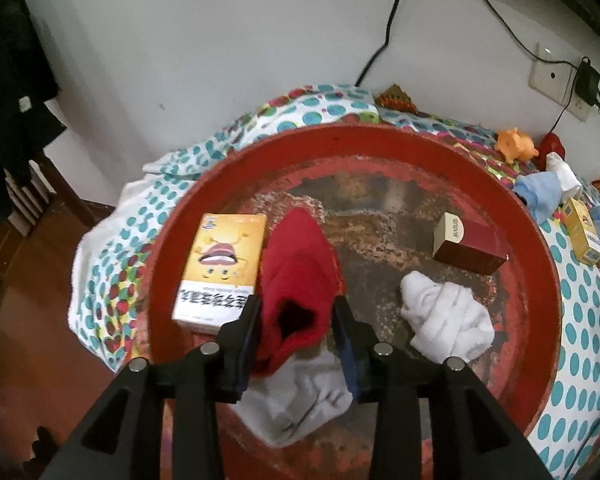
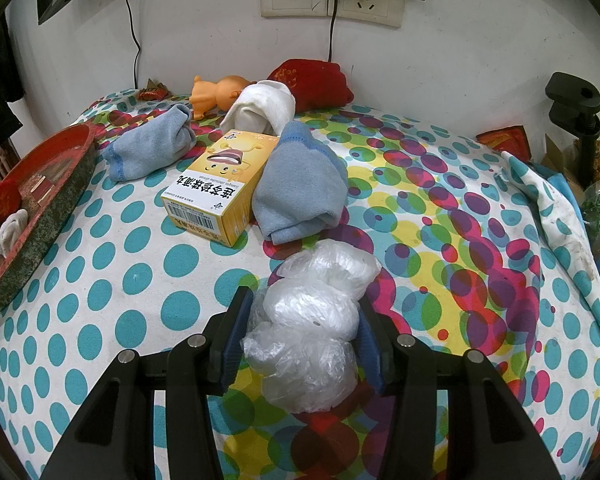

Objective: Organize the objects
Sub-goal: 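Lower the red sock onto the tray and open the left gripper, then carry the clear plastic bag over the red tray with the right gripper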

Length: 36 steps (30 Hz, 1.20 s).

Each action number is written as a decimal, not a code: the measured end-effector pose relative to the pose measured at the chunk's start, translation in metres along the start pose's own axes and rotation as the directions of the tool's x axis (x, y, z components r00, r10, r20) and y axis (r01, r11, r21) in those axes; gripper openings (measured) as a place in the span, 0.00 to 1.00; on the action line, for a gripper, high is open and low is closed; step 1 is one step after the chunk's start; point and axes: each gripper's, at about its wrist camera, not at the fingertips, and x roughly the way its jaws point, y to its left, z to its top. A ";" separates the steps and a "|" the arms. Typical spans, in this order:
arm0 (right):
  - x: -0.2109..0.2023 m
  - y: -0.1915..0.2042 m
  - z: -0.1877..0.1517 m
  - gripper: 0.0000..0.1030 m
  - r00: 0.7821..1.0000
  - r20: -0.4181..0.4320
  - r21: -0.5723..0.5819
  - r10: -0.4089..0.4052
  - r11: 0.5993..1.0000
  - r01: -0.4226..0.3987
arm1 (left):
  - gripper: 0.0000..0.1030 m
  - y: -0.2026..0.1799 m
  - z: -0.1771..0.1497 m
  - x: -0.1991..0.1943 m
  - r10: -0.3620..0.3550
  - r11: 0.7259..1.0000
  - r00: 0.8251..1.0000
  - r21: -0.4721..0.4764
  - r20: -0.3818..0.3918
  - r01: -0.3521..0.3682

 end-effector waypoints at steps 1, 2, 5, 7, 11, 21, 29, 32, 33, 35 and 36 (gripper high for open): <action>0.000 0.001 0.000 0.46 1.000 0.000 0.000 0.000 1.000 0.000 | 0.42 -0.001 -0.002 -0.006 0.008 1.000 1.000 0.012 0.021 -0.009; 0.000 0.000 0.000 0.46 1.000 0.000 0.000 0.000 1.000 0.000 | 0.42 -0.003 -0.004 -0.011 0.022 0.999 0.999 0.027 0.038 -0.023; 0.000 0.000 0.000 0.46 1.000 0.000 0.000 0.001 1.000 -0.001 | 0.47 -0.011 -0.014 -0.027 0.046 0.996 0.995 0.075 0.086 -0.052; 0.001 0.000 0.000 0.46 1.000 0.000 0.001 0.002 1.000 -0.002 | 0.48 -0.014 -0.022 -0.036 0.047 0.994 0.993 0.090 0.108 -0.057; 0.001 0.000 0.001 0.46 1.000 0.000 0.001 0.003 1.000 -0.003 | 0.49 -0.018 -0.036 -0.049 0.047 0.993 0.989 0.098 0.141 -0.061; 0.001 -0.001 0.002 0.46 1.000 0.000 0.001 0.005 1.000 -0.005 | 0.51 -0.017 -0.076 -0.079 -0.069 0.997 0.990 -0.016 0.120 0.071; 0.001 -0.001 0.001 0.46 1.000 0.000 0.001 -0.009 1.000 0.009 | 0.52 -0.019 -0.101 -0.087 -0.094 0.996 0.987 0.019 0.129 0.093; -0.003 -0.003 -0.004 0.46 1.000 0.000 0.021 -0.008 1.000 0.008 | 0.52 -0.019 -0.103 -0.087 -0.090 0.996 0.987 0.025 0.131 0.087; -0.005 -0.003 -0.005 0.46 1.000 0.000 0.023 -0.010 1.000 0.010 | 0.52 -0.020 -0.104 -0.086 -0.098 0.995 0.987 0.030 0.129 0.095; -0.007 -0.005 -0.008 0.47 1.000 0.001 0.032 -0.011 0.999 0.011 | 0.52 -0.023 -0.106 -0.086 -0.101 0.994 0.986 0.041 0.130 0.097; -0.007 -0.005 -0.009 0.47 1.000 0.002 0.034 -0.006 0.999 0.006 | 0.52 -0.024 -0.106 -0.086 -0.106 0.994 0.986 0.048 0.129 0.100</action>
